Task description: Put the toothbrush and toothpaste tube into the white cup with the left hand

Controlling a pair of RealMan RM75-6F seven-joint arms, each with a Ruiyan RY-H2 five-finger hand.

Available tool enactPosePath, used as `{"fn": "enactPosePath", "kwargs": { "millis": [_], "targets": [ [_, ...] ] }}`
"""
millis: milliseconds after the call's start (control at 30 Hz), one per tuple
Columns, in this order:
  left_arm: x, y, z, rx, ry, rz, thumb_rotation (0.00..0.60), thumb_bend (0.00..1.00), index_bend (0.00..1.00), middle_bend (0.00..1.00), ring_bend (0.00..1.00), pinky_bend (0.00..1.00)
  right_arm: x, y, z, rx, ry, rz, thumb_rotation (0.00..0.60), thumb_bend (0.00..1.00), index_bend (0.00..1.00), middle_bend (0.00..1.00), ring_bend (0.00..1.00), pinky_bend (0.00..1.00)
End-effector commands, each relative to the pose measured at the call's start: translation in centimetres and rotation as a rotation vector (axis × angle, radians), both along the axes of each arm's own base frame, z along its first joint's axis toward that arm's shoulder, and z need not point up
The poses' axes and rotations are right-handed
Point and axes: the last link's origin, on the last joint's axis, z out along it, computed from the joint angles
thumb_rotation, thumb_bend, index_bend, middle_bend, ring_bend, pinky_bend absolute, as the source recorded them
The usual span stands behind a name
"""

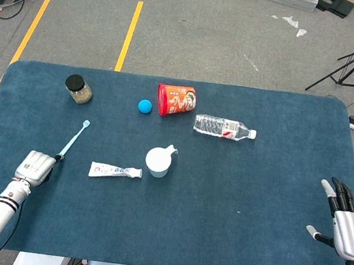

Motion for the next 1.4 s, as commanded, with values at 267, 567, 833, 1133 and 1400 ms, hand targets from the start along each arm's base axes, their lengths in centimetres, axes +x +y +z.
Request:
{"fn": "enactPosePath", "kwargs": {
  "millis": [267, 567, 833, 1133, 1400],
  "targets": [
    [-1.1, 0.8, 1.0, 0.05, 0.06, 0.033, 0.6, 0.85, 0.23, 1.0, 0.91, 0.67, 0.0, 0.1, 0.1, -0.004, -0.004, 0.002, 0.6, 0.0, 0.0, 0.0, 0.0, 0.36],
    [0.0, 1.1, 3.2, 0.139, -0.038, 0.067, 0.6, 0.83, 0.3, 1.0, 0.87, 0.67, 0.0, 0.0, 0.2, -0.006, -0.005, 0.001, 0.6, 0.0, 0.0, 0.0, 0.0, 0.36],
    [2.3, 1.5, 3.8, 0.239, -0.305, 0.065, 0.6, 0.45, 0.46, 0.46, 0.38, 0.52, 0.0, 0.0, 0.1, -0.002, -0.002, 0.0, 0.6, 0.0, 0.0, 0.0, 0.0, 0.36],
    [3.1, 2.9, 1.8, 0.274, -0.458, 0.141, 0.6, 0.14, 0.28, 0.0, 0.0, 0.09, 0.0, 0.1, 0.3, -0.007, -0.007, -0.002, 0.6, 0.0, 0.0, 0.0, 0.0, 0.36],
    [2.8, 3.8, 0.5, 0.325, -0.425, 0.158, 0.6, 0.13, 0.32, 0.0, 0.0, 0.05, -0.1, 0.1, 0.5, -0.011, -0.011, 0.0, 0.6, 0.0, 0.0, 0.0, 0.0, 0.36]
  ]
}}
